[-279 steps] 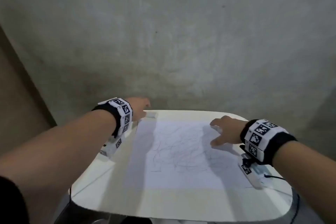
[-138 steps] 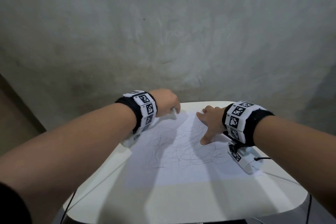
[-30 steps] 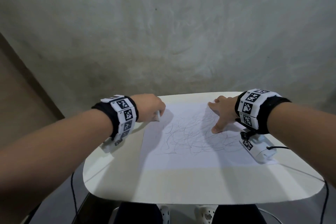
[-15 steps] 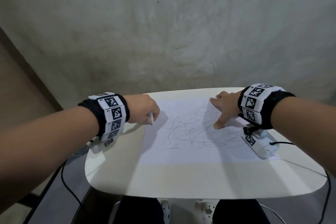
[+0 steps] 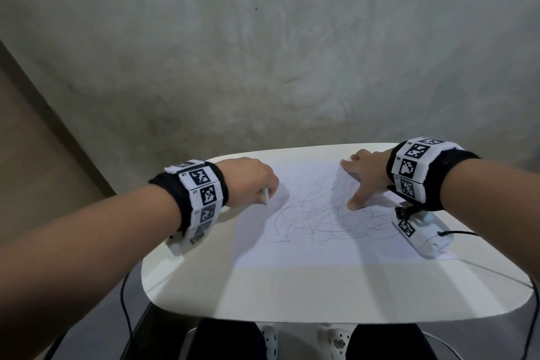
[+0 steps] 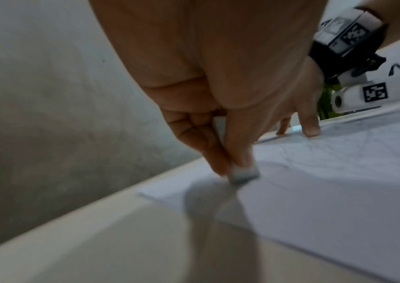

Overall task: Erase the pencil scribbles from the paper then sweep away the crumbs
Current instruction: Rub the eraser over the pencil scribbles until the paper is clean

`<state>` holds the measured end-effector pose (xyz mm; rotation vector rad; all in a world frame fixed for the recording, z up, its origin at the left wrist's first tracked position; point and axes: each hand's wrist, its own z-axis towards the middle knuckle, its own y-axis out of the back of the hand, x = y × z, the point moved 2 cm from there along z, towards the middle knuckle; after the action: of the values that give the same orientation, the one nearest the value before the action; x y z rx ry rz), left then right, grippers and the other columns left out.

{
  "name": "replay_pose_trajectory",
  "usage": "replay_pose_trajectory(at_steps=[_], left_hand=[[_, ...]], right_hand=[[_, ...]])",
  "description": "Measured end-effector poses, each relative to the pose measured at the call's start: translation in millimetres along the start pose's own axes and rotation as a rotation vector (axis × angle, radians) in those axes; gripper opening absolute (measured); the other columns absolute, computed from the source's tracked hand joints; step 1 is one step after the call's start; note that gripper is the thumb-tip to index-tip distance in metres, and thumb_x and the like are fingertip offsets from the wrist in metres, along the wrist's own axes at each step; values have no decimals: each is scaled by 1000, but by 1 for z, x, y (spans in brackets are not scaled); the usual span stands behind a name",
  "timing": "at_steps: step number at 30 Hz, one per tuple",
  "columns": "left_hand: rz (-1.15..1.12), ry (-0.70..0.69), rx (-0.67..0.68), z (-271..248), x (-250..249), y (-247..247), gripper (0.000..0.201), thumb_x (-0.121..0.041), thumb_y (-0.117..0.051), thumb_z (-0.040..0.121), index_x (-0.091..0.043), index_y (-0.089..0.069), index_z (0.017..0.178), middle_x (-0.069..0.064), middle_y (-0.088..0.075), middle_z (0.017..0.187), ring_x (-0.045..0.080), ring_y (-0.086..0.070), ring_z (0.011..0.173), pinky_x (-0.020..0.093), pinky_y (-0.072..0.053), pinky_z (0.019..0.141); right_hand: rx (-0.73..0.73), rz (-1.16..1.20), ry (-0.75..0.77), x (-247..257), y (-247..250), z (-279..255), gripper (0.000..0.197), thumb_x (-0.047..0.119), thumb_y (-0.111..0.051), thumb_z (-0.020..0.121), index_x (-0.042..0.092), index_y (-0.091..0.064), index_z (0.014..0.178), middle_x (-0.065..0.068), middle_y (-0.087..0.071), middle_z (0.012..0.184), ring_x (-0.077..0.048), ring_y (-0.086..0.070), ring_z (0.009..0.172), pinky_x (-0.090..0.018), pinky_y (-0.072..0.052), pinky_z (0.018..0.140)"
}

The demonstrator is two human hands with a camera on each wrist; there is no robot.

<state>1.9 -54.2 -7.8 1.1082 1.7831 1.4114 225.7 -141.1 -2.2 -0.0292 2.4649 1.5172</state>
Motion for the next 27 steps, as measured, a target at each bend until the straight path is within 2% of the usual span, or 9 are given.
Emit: replay_pose_trajectory(at_steps=[2, 6, 7, 11, 15, 17, 22, 25, 27], left_hand=[[-23, 12, -1, -5, 0, -1, 10, -25, -61, 89, -25, -65, 98, -8, -63, 98, 15, -52, 85, 28, -43, 76], [18, 58, 190, -8, 4, 8, 13, -19, -64, 86, -25, -67, 98, -6, -68, 99, 14, -56, 87, 27, -47, 77], [23, 45, 163, -1, 0, 13, 15, -18, -62, 87, -24, -67, 99, -4, -68, 101, 15, -57, 88, 26, -45, 77], [2, -50, -116, 45, -28, 34, 22, -14, -58, 88, -18, -66, 109, 4, -66, 111, 25, -59, 100, 28, -42, 80], [56, -70, -84, 66, -37, 29, 19, -16, -60, 88, -16, -66, 106, 5, -64, 109, 28, -59, 100, 29, -42, 77], [88, -82, -38, 56, -30, 26, 19, -18, -60, 89, -17, -67, 107, 3, -65, 110, 26, -58, 101, 26, -41, 77], [100, -14, 122, 30, -10, 21, 19, -21, -62, 89, -21, -66, 108, 0, -66, 110, 22, -58, 102, 25, -42, 80], [82, -13, 5, 47, -19, 29, 24, -15, -56, 88, -20, -65, 109, 2, -65, 114, 26, -59, 104, 30, -47, 85], [63, -28, -54, 57, -26, 30, 23, -14, -56, 88, -19, -65, 109, 3, -65, 113, 27, -59, 102, 31, -46, 83]], right_hand=[[3, 2, 5, 0, 0, 0, 95, 61, -64, 77, 15, -22, 149, -10, -24, 152, -27, -33, 137, -41, -36, 103], [12, 16, -1, 0, 0, 1, 99, 61, -64, 77, 16, -17, 151, -10, -20, 155, -27, -31, 139, -41, -36, 104], [17, 20, -3, -1, 0, 1, 101, 61, -64, 77, 16, -15, 152, -10, -18, 155, -27, -30, 139, -41, -36, 105], [48, 33, -9, -1, 2, 2, 105, 61, -65, 77, 16, -8, 154, -10, -13, 157, -27, -25, 142, -39, -34, 106], [66, 38, -15, -1, 2, 3, 107, 60, -66, 77, 16, -7, 154, -9, -10, 158, -28, -23, 143, -40, -32, 108], [48, 38, -6, -3, 2, 3, 106, 60, -65, 77, 16, -8, 154, -10, -11, 158, -27, -23, 143, -39, -32, 108], [62, 30, -3, -2, 2, 2, 106, 61, -64, 79, 17, -3, 154, -9, -8, 159, -26, -20, 144, -39, -30, 109], [61, 38, -8, -2, 3, 2, 106, 59, -64, 79, 16, -4, 154, -9, -8, 159, -26, -20, 144, -39, -30, 109], [52, 41, -12, -2, 2, 2, 104, 59, -65, 78, 16, -8, 153, -9, -11, 158, -26, -23, 143, -39, -32, 108]])
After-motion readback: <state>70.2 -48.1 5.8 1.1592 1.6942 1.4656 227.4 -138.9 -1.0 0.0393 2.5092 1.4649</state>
